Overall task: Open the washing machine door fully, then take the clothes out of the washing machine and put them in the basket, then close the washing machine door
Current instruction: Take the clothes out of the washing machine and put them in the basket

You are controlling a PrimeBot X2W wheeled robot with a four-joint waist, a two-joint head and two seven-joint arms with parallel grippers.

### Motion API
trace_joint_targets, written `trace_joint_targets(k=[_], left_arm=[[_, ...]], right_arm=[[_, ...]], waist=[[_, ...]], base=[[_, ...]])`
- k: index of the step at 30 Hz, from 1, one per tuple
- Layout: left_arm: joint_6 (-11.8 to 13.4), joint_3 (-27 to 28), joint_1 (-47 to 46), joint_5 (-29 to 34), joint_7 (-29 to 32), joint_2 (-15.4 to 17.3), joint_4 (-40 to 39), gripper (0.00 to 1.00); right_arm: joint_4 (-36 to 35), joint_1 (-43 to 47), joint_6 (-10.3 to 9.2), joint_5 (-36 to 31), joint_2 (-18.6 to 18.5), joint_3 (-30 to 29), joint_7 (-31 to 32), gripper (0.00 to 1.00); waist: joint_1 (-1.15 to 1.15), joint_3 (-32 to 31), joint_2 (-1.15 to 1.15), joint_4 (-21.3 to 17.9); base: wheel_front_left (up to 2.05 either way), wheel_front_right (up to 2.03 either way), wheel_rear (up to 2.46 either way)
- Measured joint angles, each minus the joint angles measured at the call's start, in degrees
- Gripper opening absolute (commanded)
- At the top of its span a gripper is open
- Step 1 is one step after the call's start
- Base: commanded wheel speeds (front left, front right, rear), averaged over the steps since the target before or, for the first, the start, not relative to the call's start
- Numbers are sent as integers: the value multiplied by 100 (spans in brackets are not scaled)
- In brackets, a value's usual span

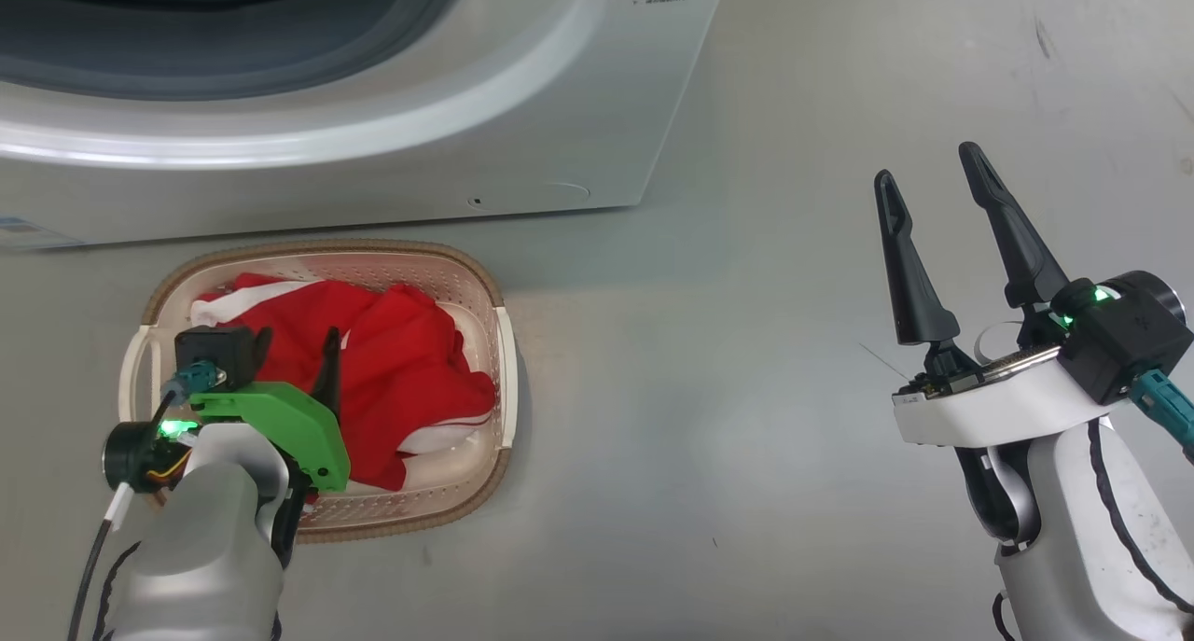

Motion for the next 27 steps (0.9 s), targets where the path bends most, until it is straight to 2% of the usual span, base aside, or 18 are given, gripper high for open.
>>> trace_joint_targets(k=[10,17,27], left_arm=[[-8,-253,17,186,-64,-21,-593,100],[-9,-185,66,199,-63,-30,-1701,100],[-23,-196,676,240,-64,-53,-2599,100]], right_arm=[[178,81,0,51,43,-113,0,100],[248,380,0,83,59,-247,0,100],[270,717,0,127,81,-375,0,100]], waist=[[0,-654,0,233],[0,-1121,0,468],[0,-1705,0,851]], base=[[0,0,0],[0,0,0],[0,0,0]])
